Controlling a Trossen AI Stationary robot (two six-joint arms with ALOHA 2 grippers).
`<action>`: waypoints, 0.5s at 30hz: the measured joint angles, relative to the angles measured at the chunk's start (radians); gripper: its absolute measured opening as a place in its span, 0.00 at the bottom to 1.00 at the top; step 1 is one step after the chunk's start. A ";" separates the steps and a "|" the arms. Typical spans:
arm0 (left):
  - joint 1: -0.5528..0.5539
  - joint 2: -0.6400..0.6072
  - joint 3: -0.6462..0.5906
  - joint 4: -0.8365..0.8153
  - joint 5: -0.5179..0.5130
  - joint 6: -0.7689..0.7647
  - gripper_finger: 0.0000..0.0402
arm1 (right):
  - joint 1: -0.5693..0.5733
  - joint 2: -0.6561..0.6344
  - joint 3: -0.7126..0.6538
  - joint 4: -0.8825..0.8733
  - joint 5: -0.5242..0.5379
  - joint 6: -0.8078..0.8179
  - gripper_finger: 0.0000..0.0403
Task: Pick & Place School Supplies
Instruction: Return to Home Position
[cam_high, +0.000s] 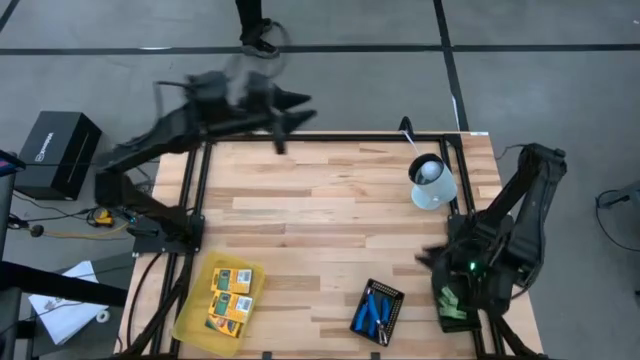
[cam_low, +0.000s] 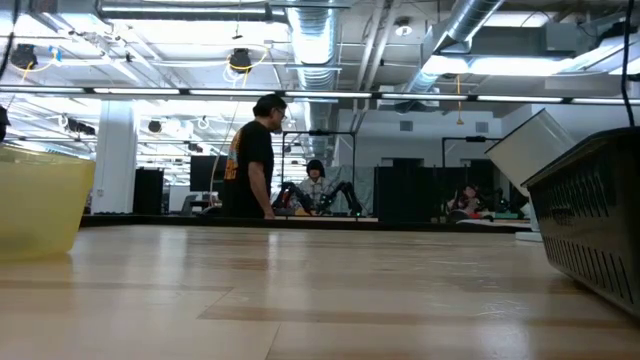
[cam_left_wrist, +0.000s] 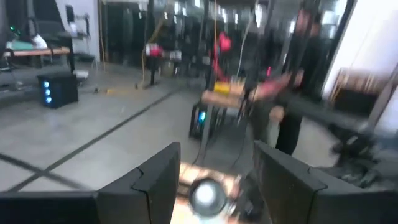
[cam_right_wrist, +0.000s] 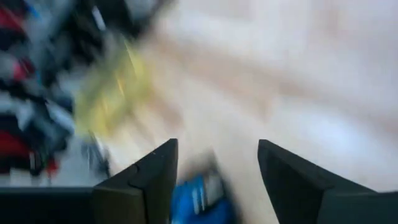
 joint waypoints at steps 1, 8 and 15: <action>0.000 -0.031 0.000 0.002 -0.003 -0.031 0.48 | -0.019 -0.005 0.038 -0.050 0.071 -0.021 0.52; 0.000 -0.194 0.001 -0.001 -0.007 -0.128 0.48 | -0.142 -0.035 0.268 -0.184 0.372 -0.323 0.45; -0.011 -0.315 0.002 -0.024 -0.006 -0.259 0.48 | -0.254 -0.046 0.422 -0.164 0.371 -0.432 0.40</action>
